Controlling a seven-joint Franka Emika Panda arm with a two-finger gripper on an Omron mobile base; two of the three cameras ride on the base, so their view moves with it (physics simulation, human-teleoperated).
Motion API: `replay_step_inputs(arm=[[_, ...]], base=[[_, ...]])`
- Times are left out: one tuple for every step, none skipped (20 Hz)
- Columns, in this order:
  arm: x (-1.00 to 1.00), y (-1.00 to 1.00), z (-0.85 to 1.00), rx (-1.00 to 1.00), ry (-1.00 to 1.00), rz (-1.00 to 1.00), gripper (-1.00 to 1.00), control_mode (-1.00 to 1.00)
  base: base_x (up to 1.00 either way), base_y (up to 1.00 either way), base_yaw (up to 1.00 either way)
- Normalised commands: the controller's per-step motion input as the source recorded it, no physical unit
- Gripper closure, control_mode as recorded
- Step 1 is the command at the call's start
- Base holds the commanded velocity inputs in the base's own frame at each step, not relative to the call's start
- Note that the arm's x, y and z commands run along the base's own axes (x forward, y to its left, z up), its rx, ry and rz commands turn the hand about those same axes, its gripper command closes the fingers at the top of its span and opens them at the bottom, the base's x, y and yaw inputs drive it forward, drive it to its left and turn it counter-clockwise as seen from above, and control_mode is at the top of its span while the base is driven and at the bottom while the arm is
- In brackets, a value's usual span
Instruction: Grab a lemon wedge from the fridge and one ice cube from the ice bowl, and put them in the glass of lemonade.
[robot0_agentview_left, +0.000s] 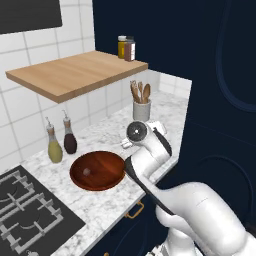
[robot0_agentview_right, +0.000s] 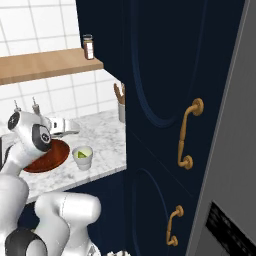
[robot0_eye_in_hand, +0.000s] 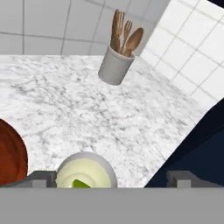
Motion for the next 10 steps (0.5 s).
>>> replay_step_inputs(arm=[[-0.93, 0.31, 1.00, -0.03, -0.45, 0.00, -1.00, -1.00], [-1.00, 0.21, 1.00, -0.03, -0.53, 0.00, -1.00, -1.00], [-1.00, 0.14, 1.00, 0.00, -0.52, 0.00, -1.00, -1.00], [-1.00, 0.03, 1.00, 0.00, -0.51, 0.00, -1.00, -1.00], [-1.00, 0.00, 1.00, 0.00, -0.50, 0.00, -1.00, -1.00], [-1.00, 0.00, 1.00, 0.00, -0.51, 0.03, -1.00, -1.00], [-0.99, 0.00, 1.00, 0.02, -0.50, 0.07, -1.00, -1.00], [-0.91, -0.09, 1.00, 0.06, -0.48, 0.08, -1.00, -1.00], [-0.81, -0.19, 0.99, 0.10, -0.43, 0.07, -1.00, -1.00], [-0.75, -0.29, 0.97, 0.14, -0.42, 0.07, -1.00, -1.00]], base=[[0.00, 0.00, 0.00], [0.00, 0.00, 0.00], [0.00, 0.00, 0.00], [0.00, 0.00, 0.00], [0.00, 0.00, 0.00], [0.00, 0.00, 0.00], [0.00, 0.00, 0.00], [0.00, 0.00, 0.00], [0.00, 0.00, 0.00], [0.00, 0.00, 0.00]])
